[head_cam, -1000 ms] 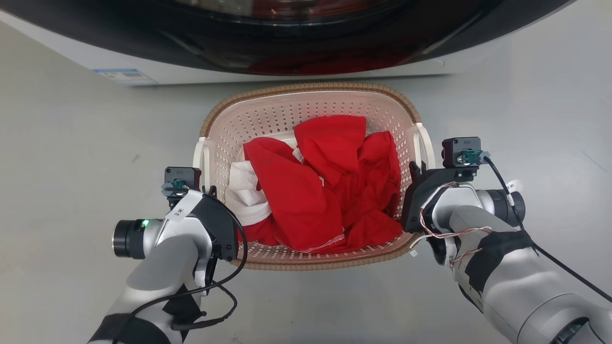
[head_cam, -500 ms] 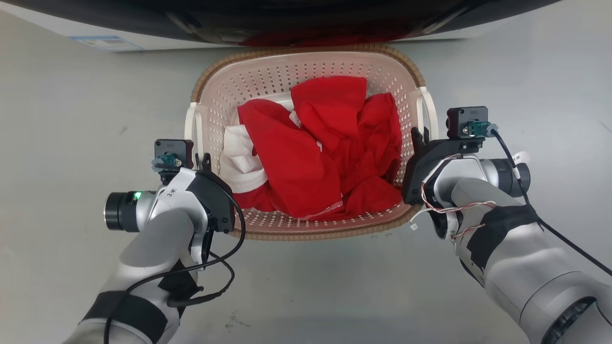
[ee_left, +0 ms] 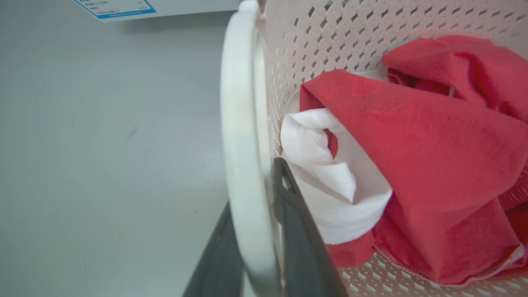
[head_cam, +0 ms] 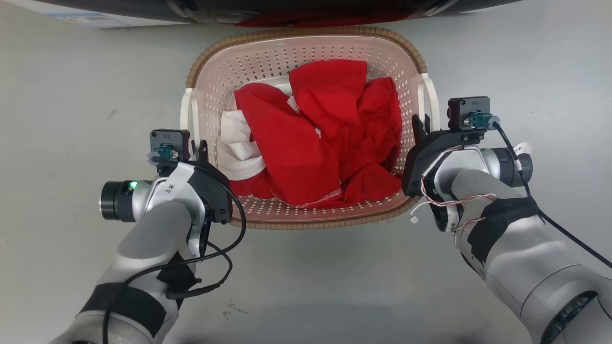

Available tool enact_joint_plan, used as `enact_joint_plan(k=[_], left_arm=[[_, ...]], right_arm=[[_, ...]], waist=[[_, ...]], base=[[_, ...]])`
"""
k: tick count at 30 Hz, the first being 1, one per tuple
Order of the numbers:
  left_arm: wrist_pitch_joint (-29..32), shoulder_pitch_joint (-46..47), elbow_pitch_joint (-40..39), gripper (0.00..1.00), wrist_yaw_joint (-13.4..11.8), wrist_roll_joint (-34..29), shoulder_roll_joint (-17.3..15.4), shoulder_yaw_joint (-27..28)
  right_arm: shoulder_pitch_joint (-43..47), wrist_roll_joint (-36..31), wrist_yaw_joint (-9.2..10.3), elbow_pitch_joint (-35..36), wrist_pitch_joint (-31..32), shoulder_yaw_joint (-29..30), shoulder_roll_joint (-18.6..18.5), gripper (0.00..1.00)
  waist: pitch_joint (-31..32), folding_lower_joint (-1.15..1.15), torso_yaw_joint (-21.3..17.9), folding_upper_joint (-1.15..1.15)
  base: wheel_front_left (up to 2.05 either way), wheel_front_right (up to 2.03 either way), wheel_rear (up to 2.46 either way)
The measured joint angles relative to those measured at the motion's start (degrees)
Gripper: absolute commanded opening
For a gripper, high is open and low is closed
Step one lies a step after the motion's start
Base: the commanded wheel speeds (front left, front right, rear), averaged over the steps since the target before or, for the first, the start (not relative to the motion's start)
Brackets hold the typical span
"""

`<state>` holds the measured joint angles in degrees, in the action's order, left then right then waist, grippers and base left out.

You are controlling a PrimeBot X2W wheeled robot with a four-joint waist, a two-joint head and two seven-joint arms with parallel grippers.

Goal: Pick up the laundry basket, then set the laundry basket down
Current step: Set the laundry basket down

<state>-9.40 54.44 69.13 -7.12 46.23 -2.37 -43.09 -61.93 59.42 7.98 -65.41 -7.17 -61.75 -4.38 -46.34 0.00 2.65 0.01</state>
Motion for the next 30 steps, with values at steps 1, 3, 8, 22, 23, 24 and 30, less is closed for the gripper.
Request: enact_joint_plan(k=[1, 3, 8, 22, 23, 24, 30], left_arm=[[-0.23, 0.12, 0.09, 0.0, 0.0, -0.01, 0.01, -0.01], [-0.3, 0.38, 0.23, 0.0, 0.0, -0.01, 0.04, -0.01], [-0.47, 0.86, 0.57, 0.0, 0.0, -0.02, 0.07, -0.02], [-1.35, 1.58, 1.34, 0.0, 0.0, -0.02, 0.14, -0.02], [-1.35, 1.6, 1.41, 0.0, 0.0, -0.02, 0.15, -0.02], [-1.35, 1.61, 1.47, 0.0, 0.0, -0.02, 0.16, -0.02], [-1.75, 1.87, 2.04, 0.43, -0.01, -0.02, 0.3, 0.08]], right_arm=[[0.0, 0.0, 0.0, 0.01, -0.07, -0.08, 0.01, 0.0], [-0.01, 0.0, 0.0, 0.08, -0.32, -0.12, 0.0, 0.0], [-0.21, 0.01, 0.0, 0.16, -0.53, -0.23, 0.0, 0.0], [-0.91, 0.14, 0.0, 0.19, -1.07, -0.78, 0.0, 0.0], [-0.91, 0.15, 0.0, 0.19, -1.07, -0.82, 0.0, 0.0], [-0.92, 0.23, 0.0, 0.19, -1.08, -0.86, 0.0, 0.0], [-0.98, 0.75, -0.01, 0.19, -1.51, -1.09, 0.09, 0.36]], waist=[[-0.06, 0.0, 0.0, 0.0], [-0.24, 0.0, -0.02, -0.01], [-1.19, 0.0, -0.11, -0.01], [-2.27, -0.01, -0.22, -0.01], [-2.34, -0.01, -0.23, -0.01], [-2.4, -0.01, -0.24, -0.01], [-2.62, 0.0, -0.27, -0.01]], base=[[0.0, 0.0, 0.0], [0.0, 0.0, 0.0], [0.0, 0.0, 0.0], [0.0, 0.0, 0.0], [0.0, 0.0, 0.0], [0.0, 0.0, 0.0], [0.0, 0.0, 0.0]])
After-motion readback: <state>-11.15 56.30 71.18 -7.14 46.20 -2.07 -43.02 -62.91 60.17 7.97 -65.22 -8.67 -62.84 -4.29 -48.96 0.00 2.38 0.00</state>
